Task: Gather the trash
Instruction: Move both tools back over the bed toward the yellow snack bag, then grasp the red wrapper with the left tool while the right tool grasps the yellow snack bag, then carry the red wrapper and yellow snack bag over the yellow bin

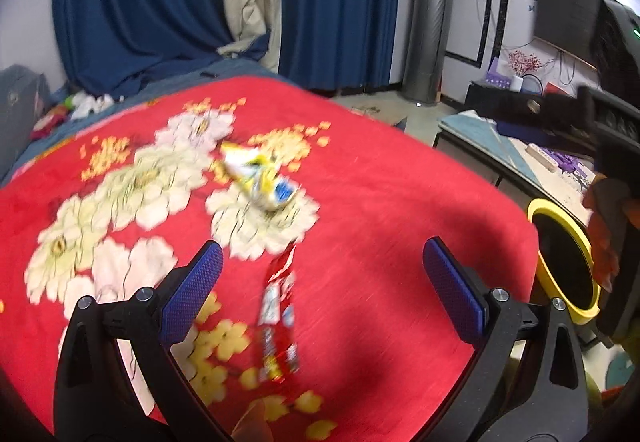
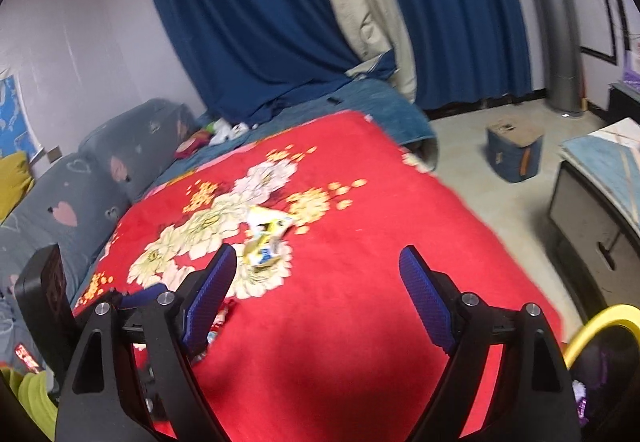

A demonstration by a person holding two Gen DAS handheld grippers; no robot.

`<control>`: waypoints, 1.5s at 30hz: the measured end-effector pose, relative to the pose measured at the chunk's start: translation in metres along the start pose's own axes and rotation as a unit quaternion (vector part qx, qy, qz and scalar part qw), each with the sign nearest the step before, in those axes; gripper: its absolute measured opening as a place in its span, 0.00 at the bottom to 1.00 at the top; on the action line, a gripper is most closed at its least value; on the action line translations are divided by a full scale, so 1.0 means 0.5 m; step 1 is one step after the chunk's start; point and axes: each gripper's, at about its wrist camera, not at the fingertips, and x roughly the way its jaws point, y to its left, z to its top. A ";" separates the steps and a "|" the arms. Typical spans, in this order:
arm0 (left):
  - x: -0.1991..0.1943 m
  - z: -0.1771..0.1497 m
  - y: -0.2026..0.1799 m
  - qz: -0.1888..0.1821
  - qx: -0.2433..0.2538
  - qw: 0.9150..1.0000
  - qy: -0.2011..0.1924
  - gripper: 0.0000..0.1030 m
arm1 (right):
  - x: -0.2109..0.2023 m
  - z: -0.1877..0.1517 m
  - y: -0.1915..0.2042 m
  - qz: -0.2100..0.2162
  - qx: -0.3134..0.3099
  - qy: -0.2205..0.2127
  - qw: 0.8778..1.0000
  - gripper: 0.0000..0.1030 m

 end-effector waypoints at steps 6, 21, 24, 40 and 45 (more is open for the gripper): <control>0.012 -0.036 0.049 -0.010 -0.030 0.999 0.036 0.89 | 0.105 0.003 0.042 0.026 -0.009 0.054 0.998 0.79; 0.068 -0.080 0.091 -0.058 -0.076 0.989 0.110 0.35 | 0.352 0.009 0.105 0.052 0.005 0.161 0.986 0.78; 0.072 -0.082 0.088 -0.064 -0.073 0.989 0.113 0.22 | 0.382 0.007 0.119 0.041 -0.009 0.173 0.984 0.78; 0.086 -0.077 0.079 -0.084 -0.058 0.988 0.112 0.08 | 0.329 -0.039 0.045 0.004 -0.001 0.162 0.987 0.32; 0.072 -0.067 0.060 -0.092 -0.040 0.991 0.094 0.07 | 0.243 -0.049 -0.004 -0.015 0.018 0.137 0.990 0.32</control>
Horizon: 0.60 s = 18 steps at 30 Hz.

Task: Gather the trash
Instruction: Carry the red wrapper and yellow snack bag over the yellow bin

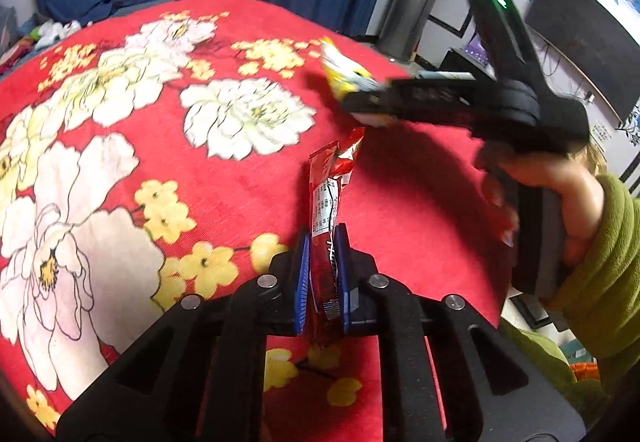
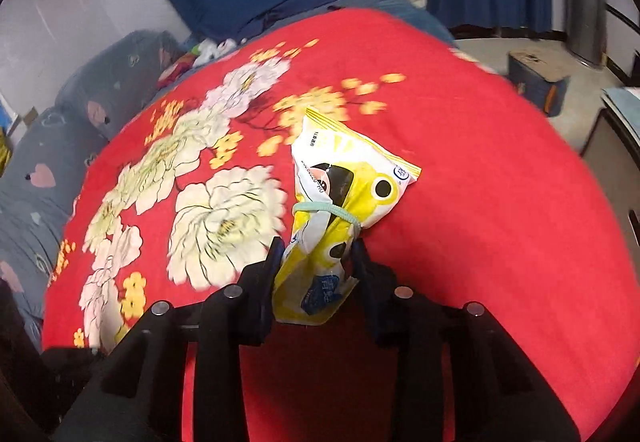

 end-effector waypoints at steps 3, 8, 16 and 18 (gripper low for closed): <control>-0.010 0.014 -0.015 -0.003 0.011 1.000 -0.017 0.07 | -0.053 -0.022 -0.028 -0.010 0.002 -0.018 1.000 0.32; -0.019 0.048 -0.037 -0.025 0.007 0.999 -0.038 0.07 | -0.142 -0.062 -0.077 -0.019 0.015 -0.045 0.999 0.32; -0.032 0.094 -0.128 -0.050 0.040 0.996 -0.067 0.07 | -0.263 -0.125 -0.133 -0.053 0.018 -0.078 0.995 0.32; -0.031 0.104 -0.159 -0.059 0.051 0.994 -0.071 0.07 | -0.296 -0.141 -0.147 -0.067 0.019 -0.090 0.994 0.32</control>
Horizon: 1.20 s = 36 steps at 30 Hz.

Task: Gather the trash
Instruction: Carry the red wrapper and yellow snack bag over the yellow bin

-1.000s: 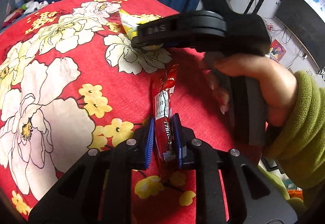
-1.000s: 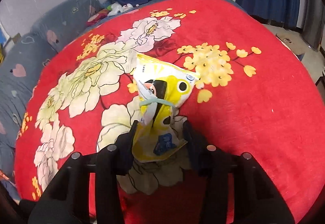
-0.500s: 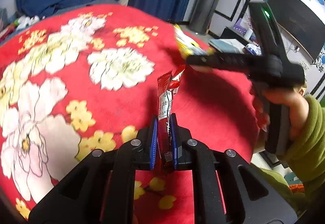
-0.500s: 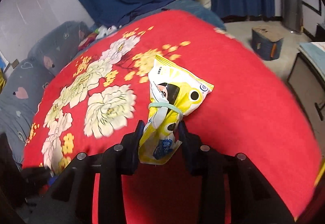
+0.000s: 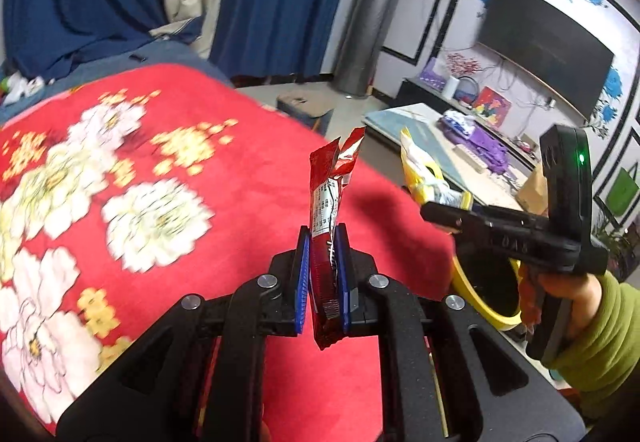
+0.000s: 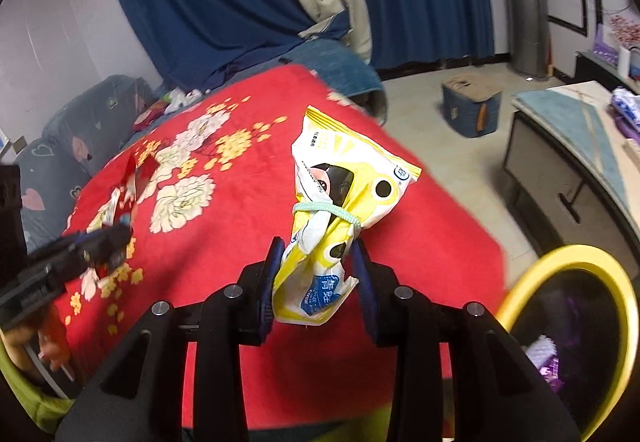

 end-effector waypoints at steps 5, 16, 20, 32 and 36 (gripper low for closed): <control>0.024 0.023 -0.066 -0.022 0.020 1.000 -0.005 0.07 | -0.066 -0.025 -0.046 -0.028 0.008 -0.023 0.999 0.32; 0.062 0.035 -0.181 -0.069 0.058 0.996 -0.004 0.07 | -0.166 -0.075 -0.142 -0.065 0.053 -0.048 0.995 0.32; 0.078 0.033 -0.216 -0.081 0.068 0.994 0.002 0.07 | -0.199 -0.092 -0.171 -0.083 0.067 -0.058 0.993 0.32; 0.126 0.022 -0.301 -0.115 0.093 0.989 0.016 0.07 | -0.265 -0.148 -0.248 -0.134 0.099 -0.074 0.983 0.32; 0.146 0.021 -0.335 -0.129 0.100 0.986 0.020 0.07 | -0.280 -0.167 -0.262 -0.153 0.097 -0.077 0.980 0.32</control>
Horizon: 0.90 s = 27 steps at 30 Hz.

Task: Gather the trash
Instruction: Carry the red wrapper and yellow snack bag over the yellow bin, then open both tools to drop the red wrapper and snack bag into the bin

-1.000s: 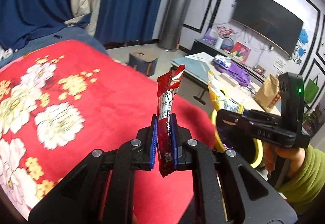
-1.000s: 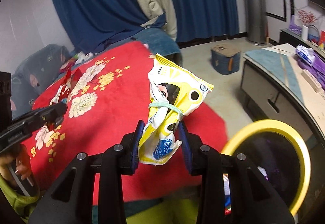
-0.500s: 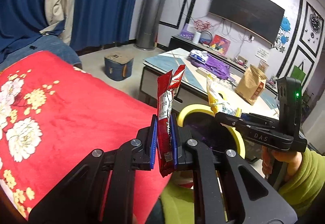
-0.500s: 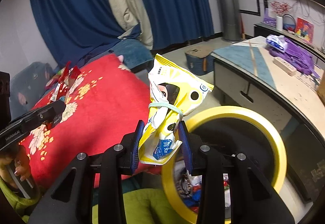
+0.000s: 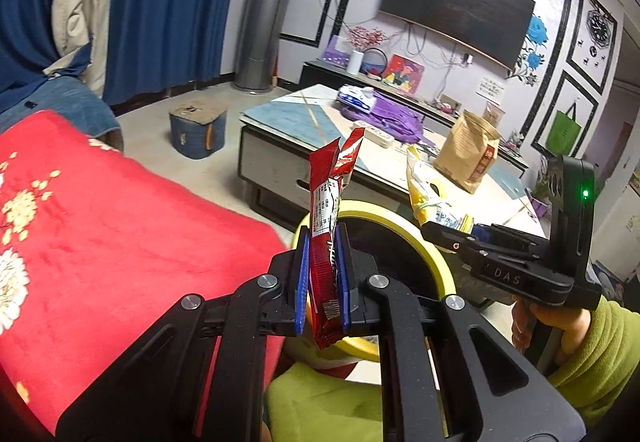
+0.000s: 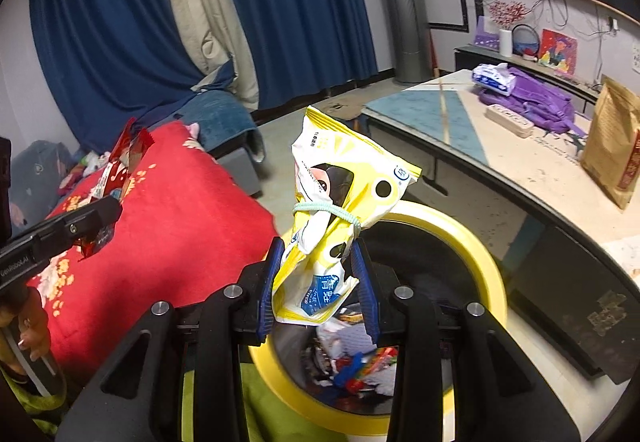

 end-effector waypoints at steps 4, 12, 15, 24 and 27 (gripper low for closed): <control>0.026 0.004 -0.025 -0.013 0.010 1.000 0.005 0.07 | -0.009 -0.018 -0.022 -0.013 -0.002 0.002 1.000 0.32; 0.090 -0.006 -0.083 -0.026 0.037 0.999 0.028 0.07 | -0.014 -0.071 -0.068 -0.026 0.017 0.020 0.999 0.33; 0.110 -0.010 -0.099 -0.029 0.045 0.998 0.038 0.08 | -0.012 -0.087 -0.086 -0.030 0.029 0.025 0.999 0.33; 0.168 -0.023 -0.126 -0.037 0.061 0.995 0.071 0.08 | 0.010 -0.118 -0.109 -0.026 0.052 0.044 0.997 0.35; 0.184 -0.025 -0.127 -0.041 0.064 0.994 0.082 0.09 | 0.021 -0.119 -0.112 -0.027 0.055 0.047 0.997 0.39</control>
